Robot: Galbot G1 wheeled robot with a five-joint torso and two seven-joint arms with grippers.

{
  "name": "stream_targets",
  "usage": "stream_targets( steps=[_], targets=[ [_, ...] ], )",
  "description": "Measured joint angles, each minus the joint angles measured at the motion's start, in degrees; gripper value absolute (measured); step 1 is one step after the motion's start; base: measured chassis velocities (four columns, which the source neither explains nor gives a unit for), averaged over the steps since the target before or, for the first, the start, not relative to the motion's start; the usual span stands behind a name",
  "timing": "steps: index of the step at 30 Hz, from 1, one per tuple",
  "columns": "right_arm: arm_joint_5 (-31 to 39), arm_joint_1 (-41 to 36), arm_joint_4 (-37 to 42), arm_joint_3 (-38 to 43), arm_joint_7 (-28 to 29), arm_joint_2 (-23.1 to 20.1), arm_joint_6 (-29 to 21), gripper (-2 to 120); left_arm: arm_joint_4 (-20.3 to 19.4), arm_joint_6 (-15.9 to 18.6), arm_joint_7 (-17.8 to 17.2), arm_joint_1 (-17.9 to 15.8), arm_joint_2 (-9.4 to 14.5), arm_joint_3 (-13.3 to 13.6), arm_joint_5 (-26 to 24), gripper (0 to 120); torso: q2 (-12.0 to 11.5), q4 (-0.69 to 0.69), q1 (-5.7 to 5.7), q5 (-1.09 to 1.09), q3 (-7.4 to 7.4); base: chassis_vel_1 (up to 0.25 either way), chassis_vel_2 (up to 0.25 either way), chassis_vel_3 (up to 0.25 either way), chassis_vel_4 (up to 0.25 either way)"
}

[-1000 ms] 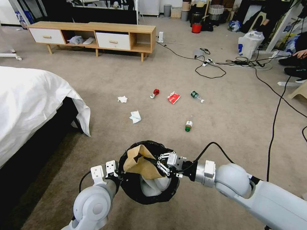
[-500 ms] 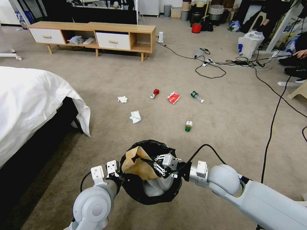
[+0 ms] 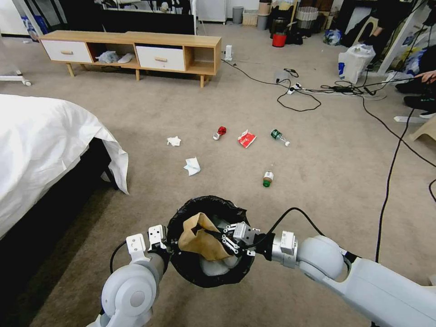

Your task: Pick up the trash bin and place the garbage on the floor into it.

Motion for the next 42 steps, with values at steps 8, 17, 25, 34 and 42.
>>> stream_targets(
  steps=[8,17,25,34,42],
  targets=[
    [0.17,0.82,-1.37,-0.86,0.04,0.73,0.02,0,-0.23,0.00,0.83,0.66,-0.25,-0.42,1.31,0,0.00,0.00,0.00,0.00,0.00,0.000,0.000,0.000,0.000],
    [0.06,1.11,-2.34,-1.21,0.10,1.30,0.39,8,-0.49,0.00,1.05,0.76,-0.34,-0.67,1.30,0,0.00,0.00,0.00,0.00,0.00,0.000,0.000,0.000,0.000],
    [0.03,1.64,-2.49,-1.07,0.13,1.68,0.75,38,-0.52,0.00,1.26,1.22,-0.57,-0.49,1.29,0,0.00,0.00,0.00,0.00,0.00,0.000,0.000,0.000,0.000],
    [-0.04,1.75,-2.34,-0.94,0.15,1.74,0.86,73,-0.67,0.00,1.24,1.55,-0.91,-0.20,1.22,0,0.00,0.00,0.00,0.00,0.00,0.000,0.000,0.000,0.000],
    [0.01,2.30,-1.22,-0.67,0.15,1.64,0.83,98,-0.51,-0.01,1.26,1.71,-1.16,-0.21,1.98,0,0.00,0.00,0.00,0.00,0.00,0.000,0.000,0.000,0.000]
  ],
)
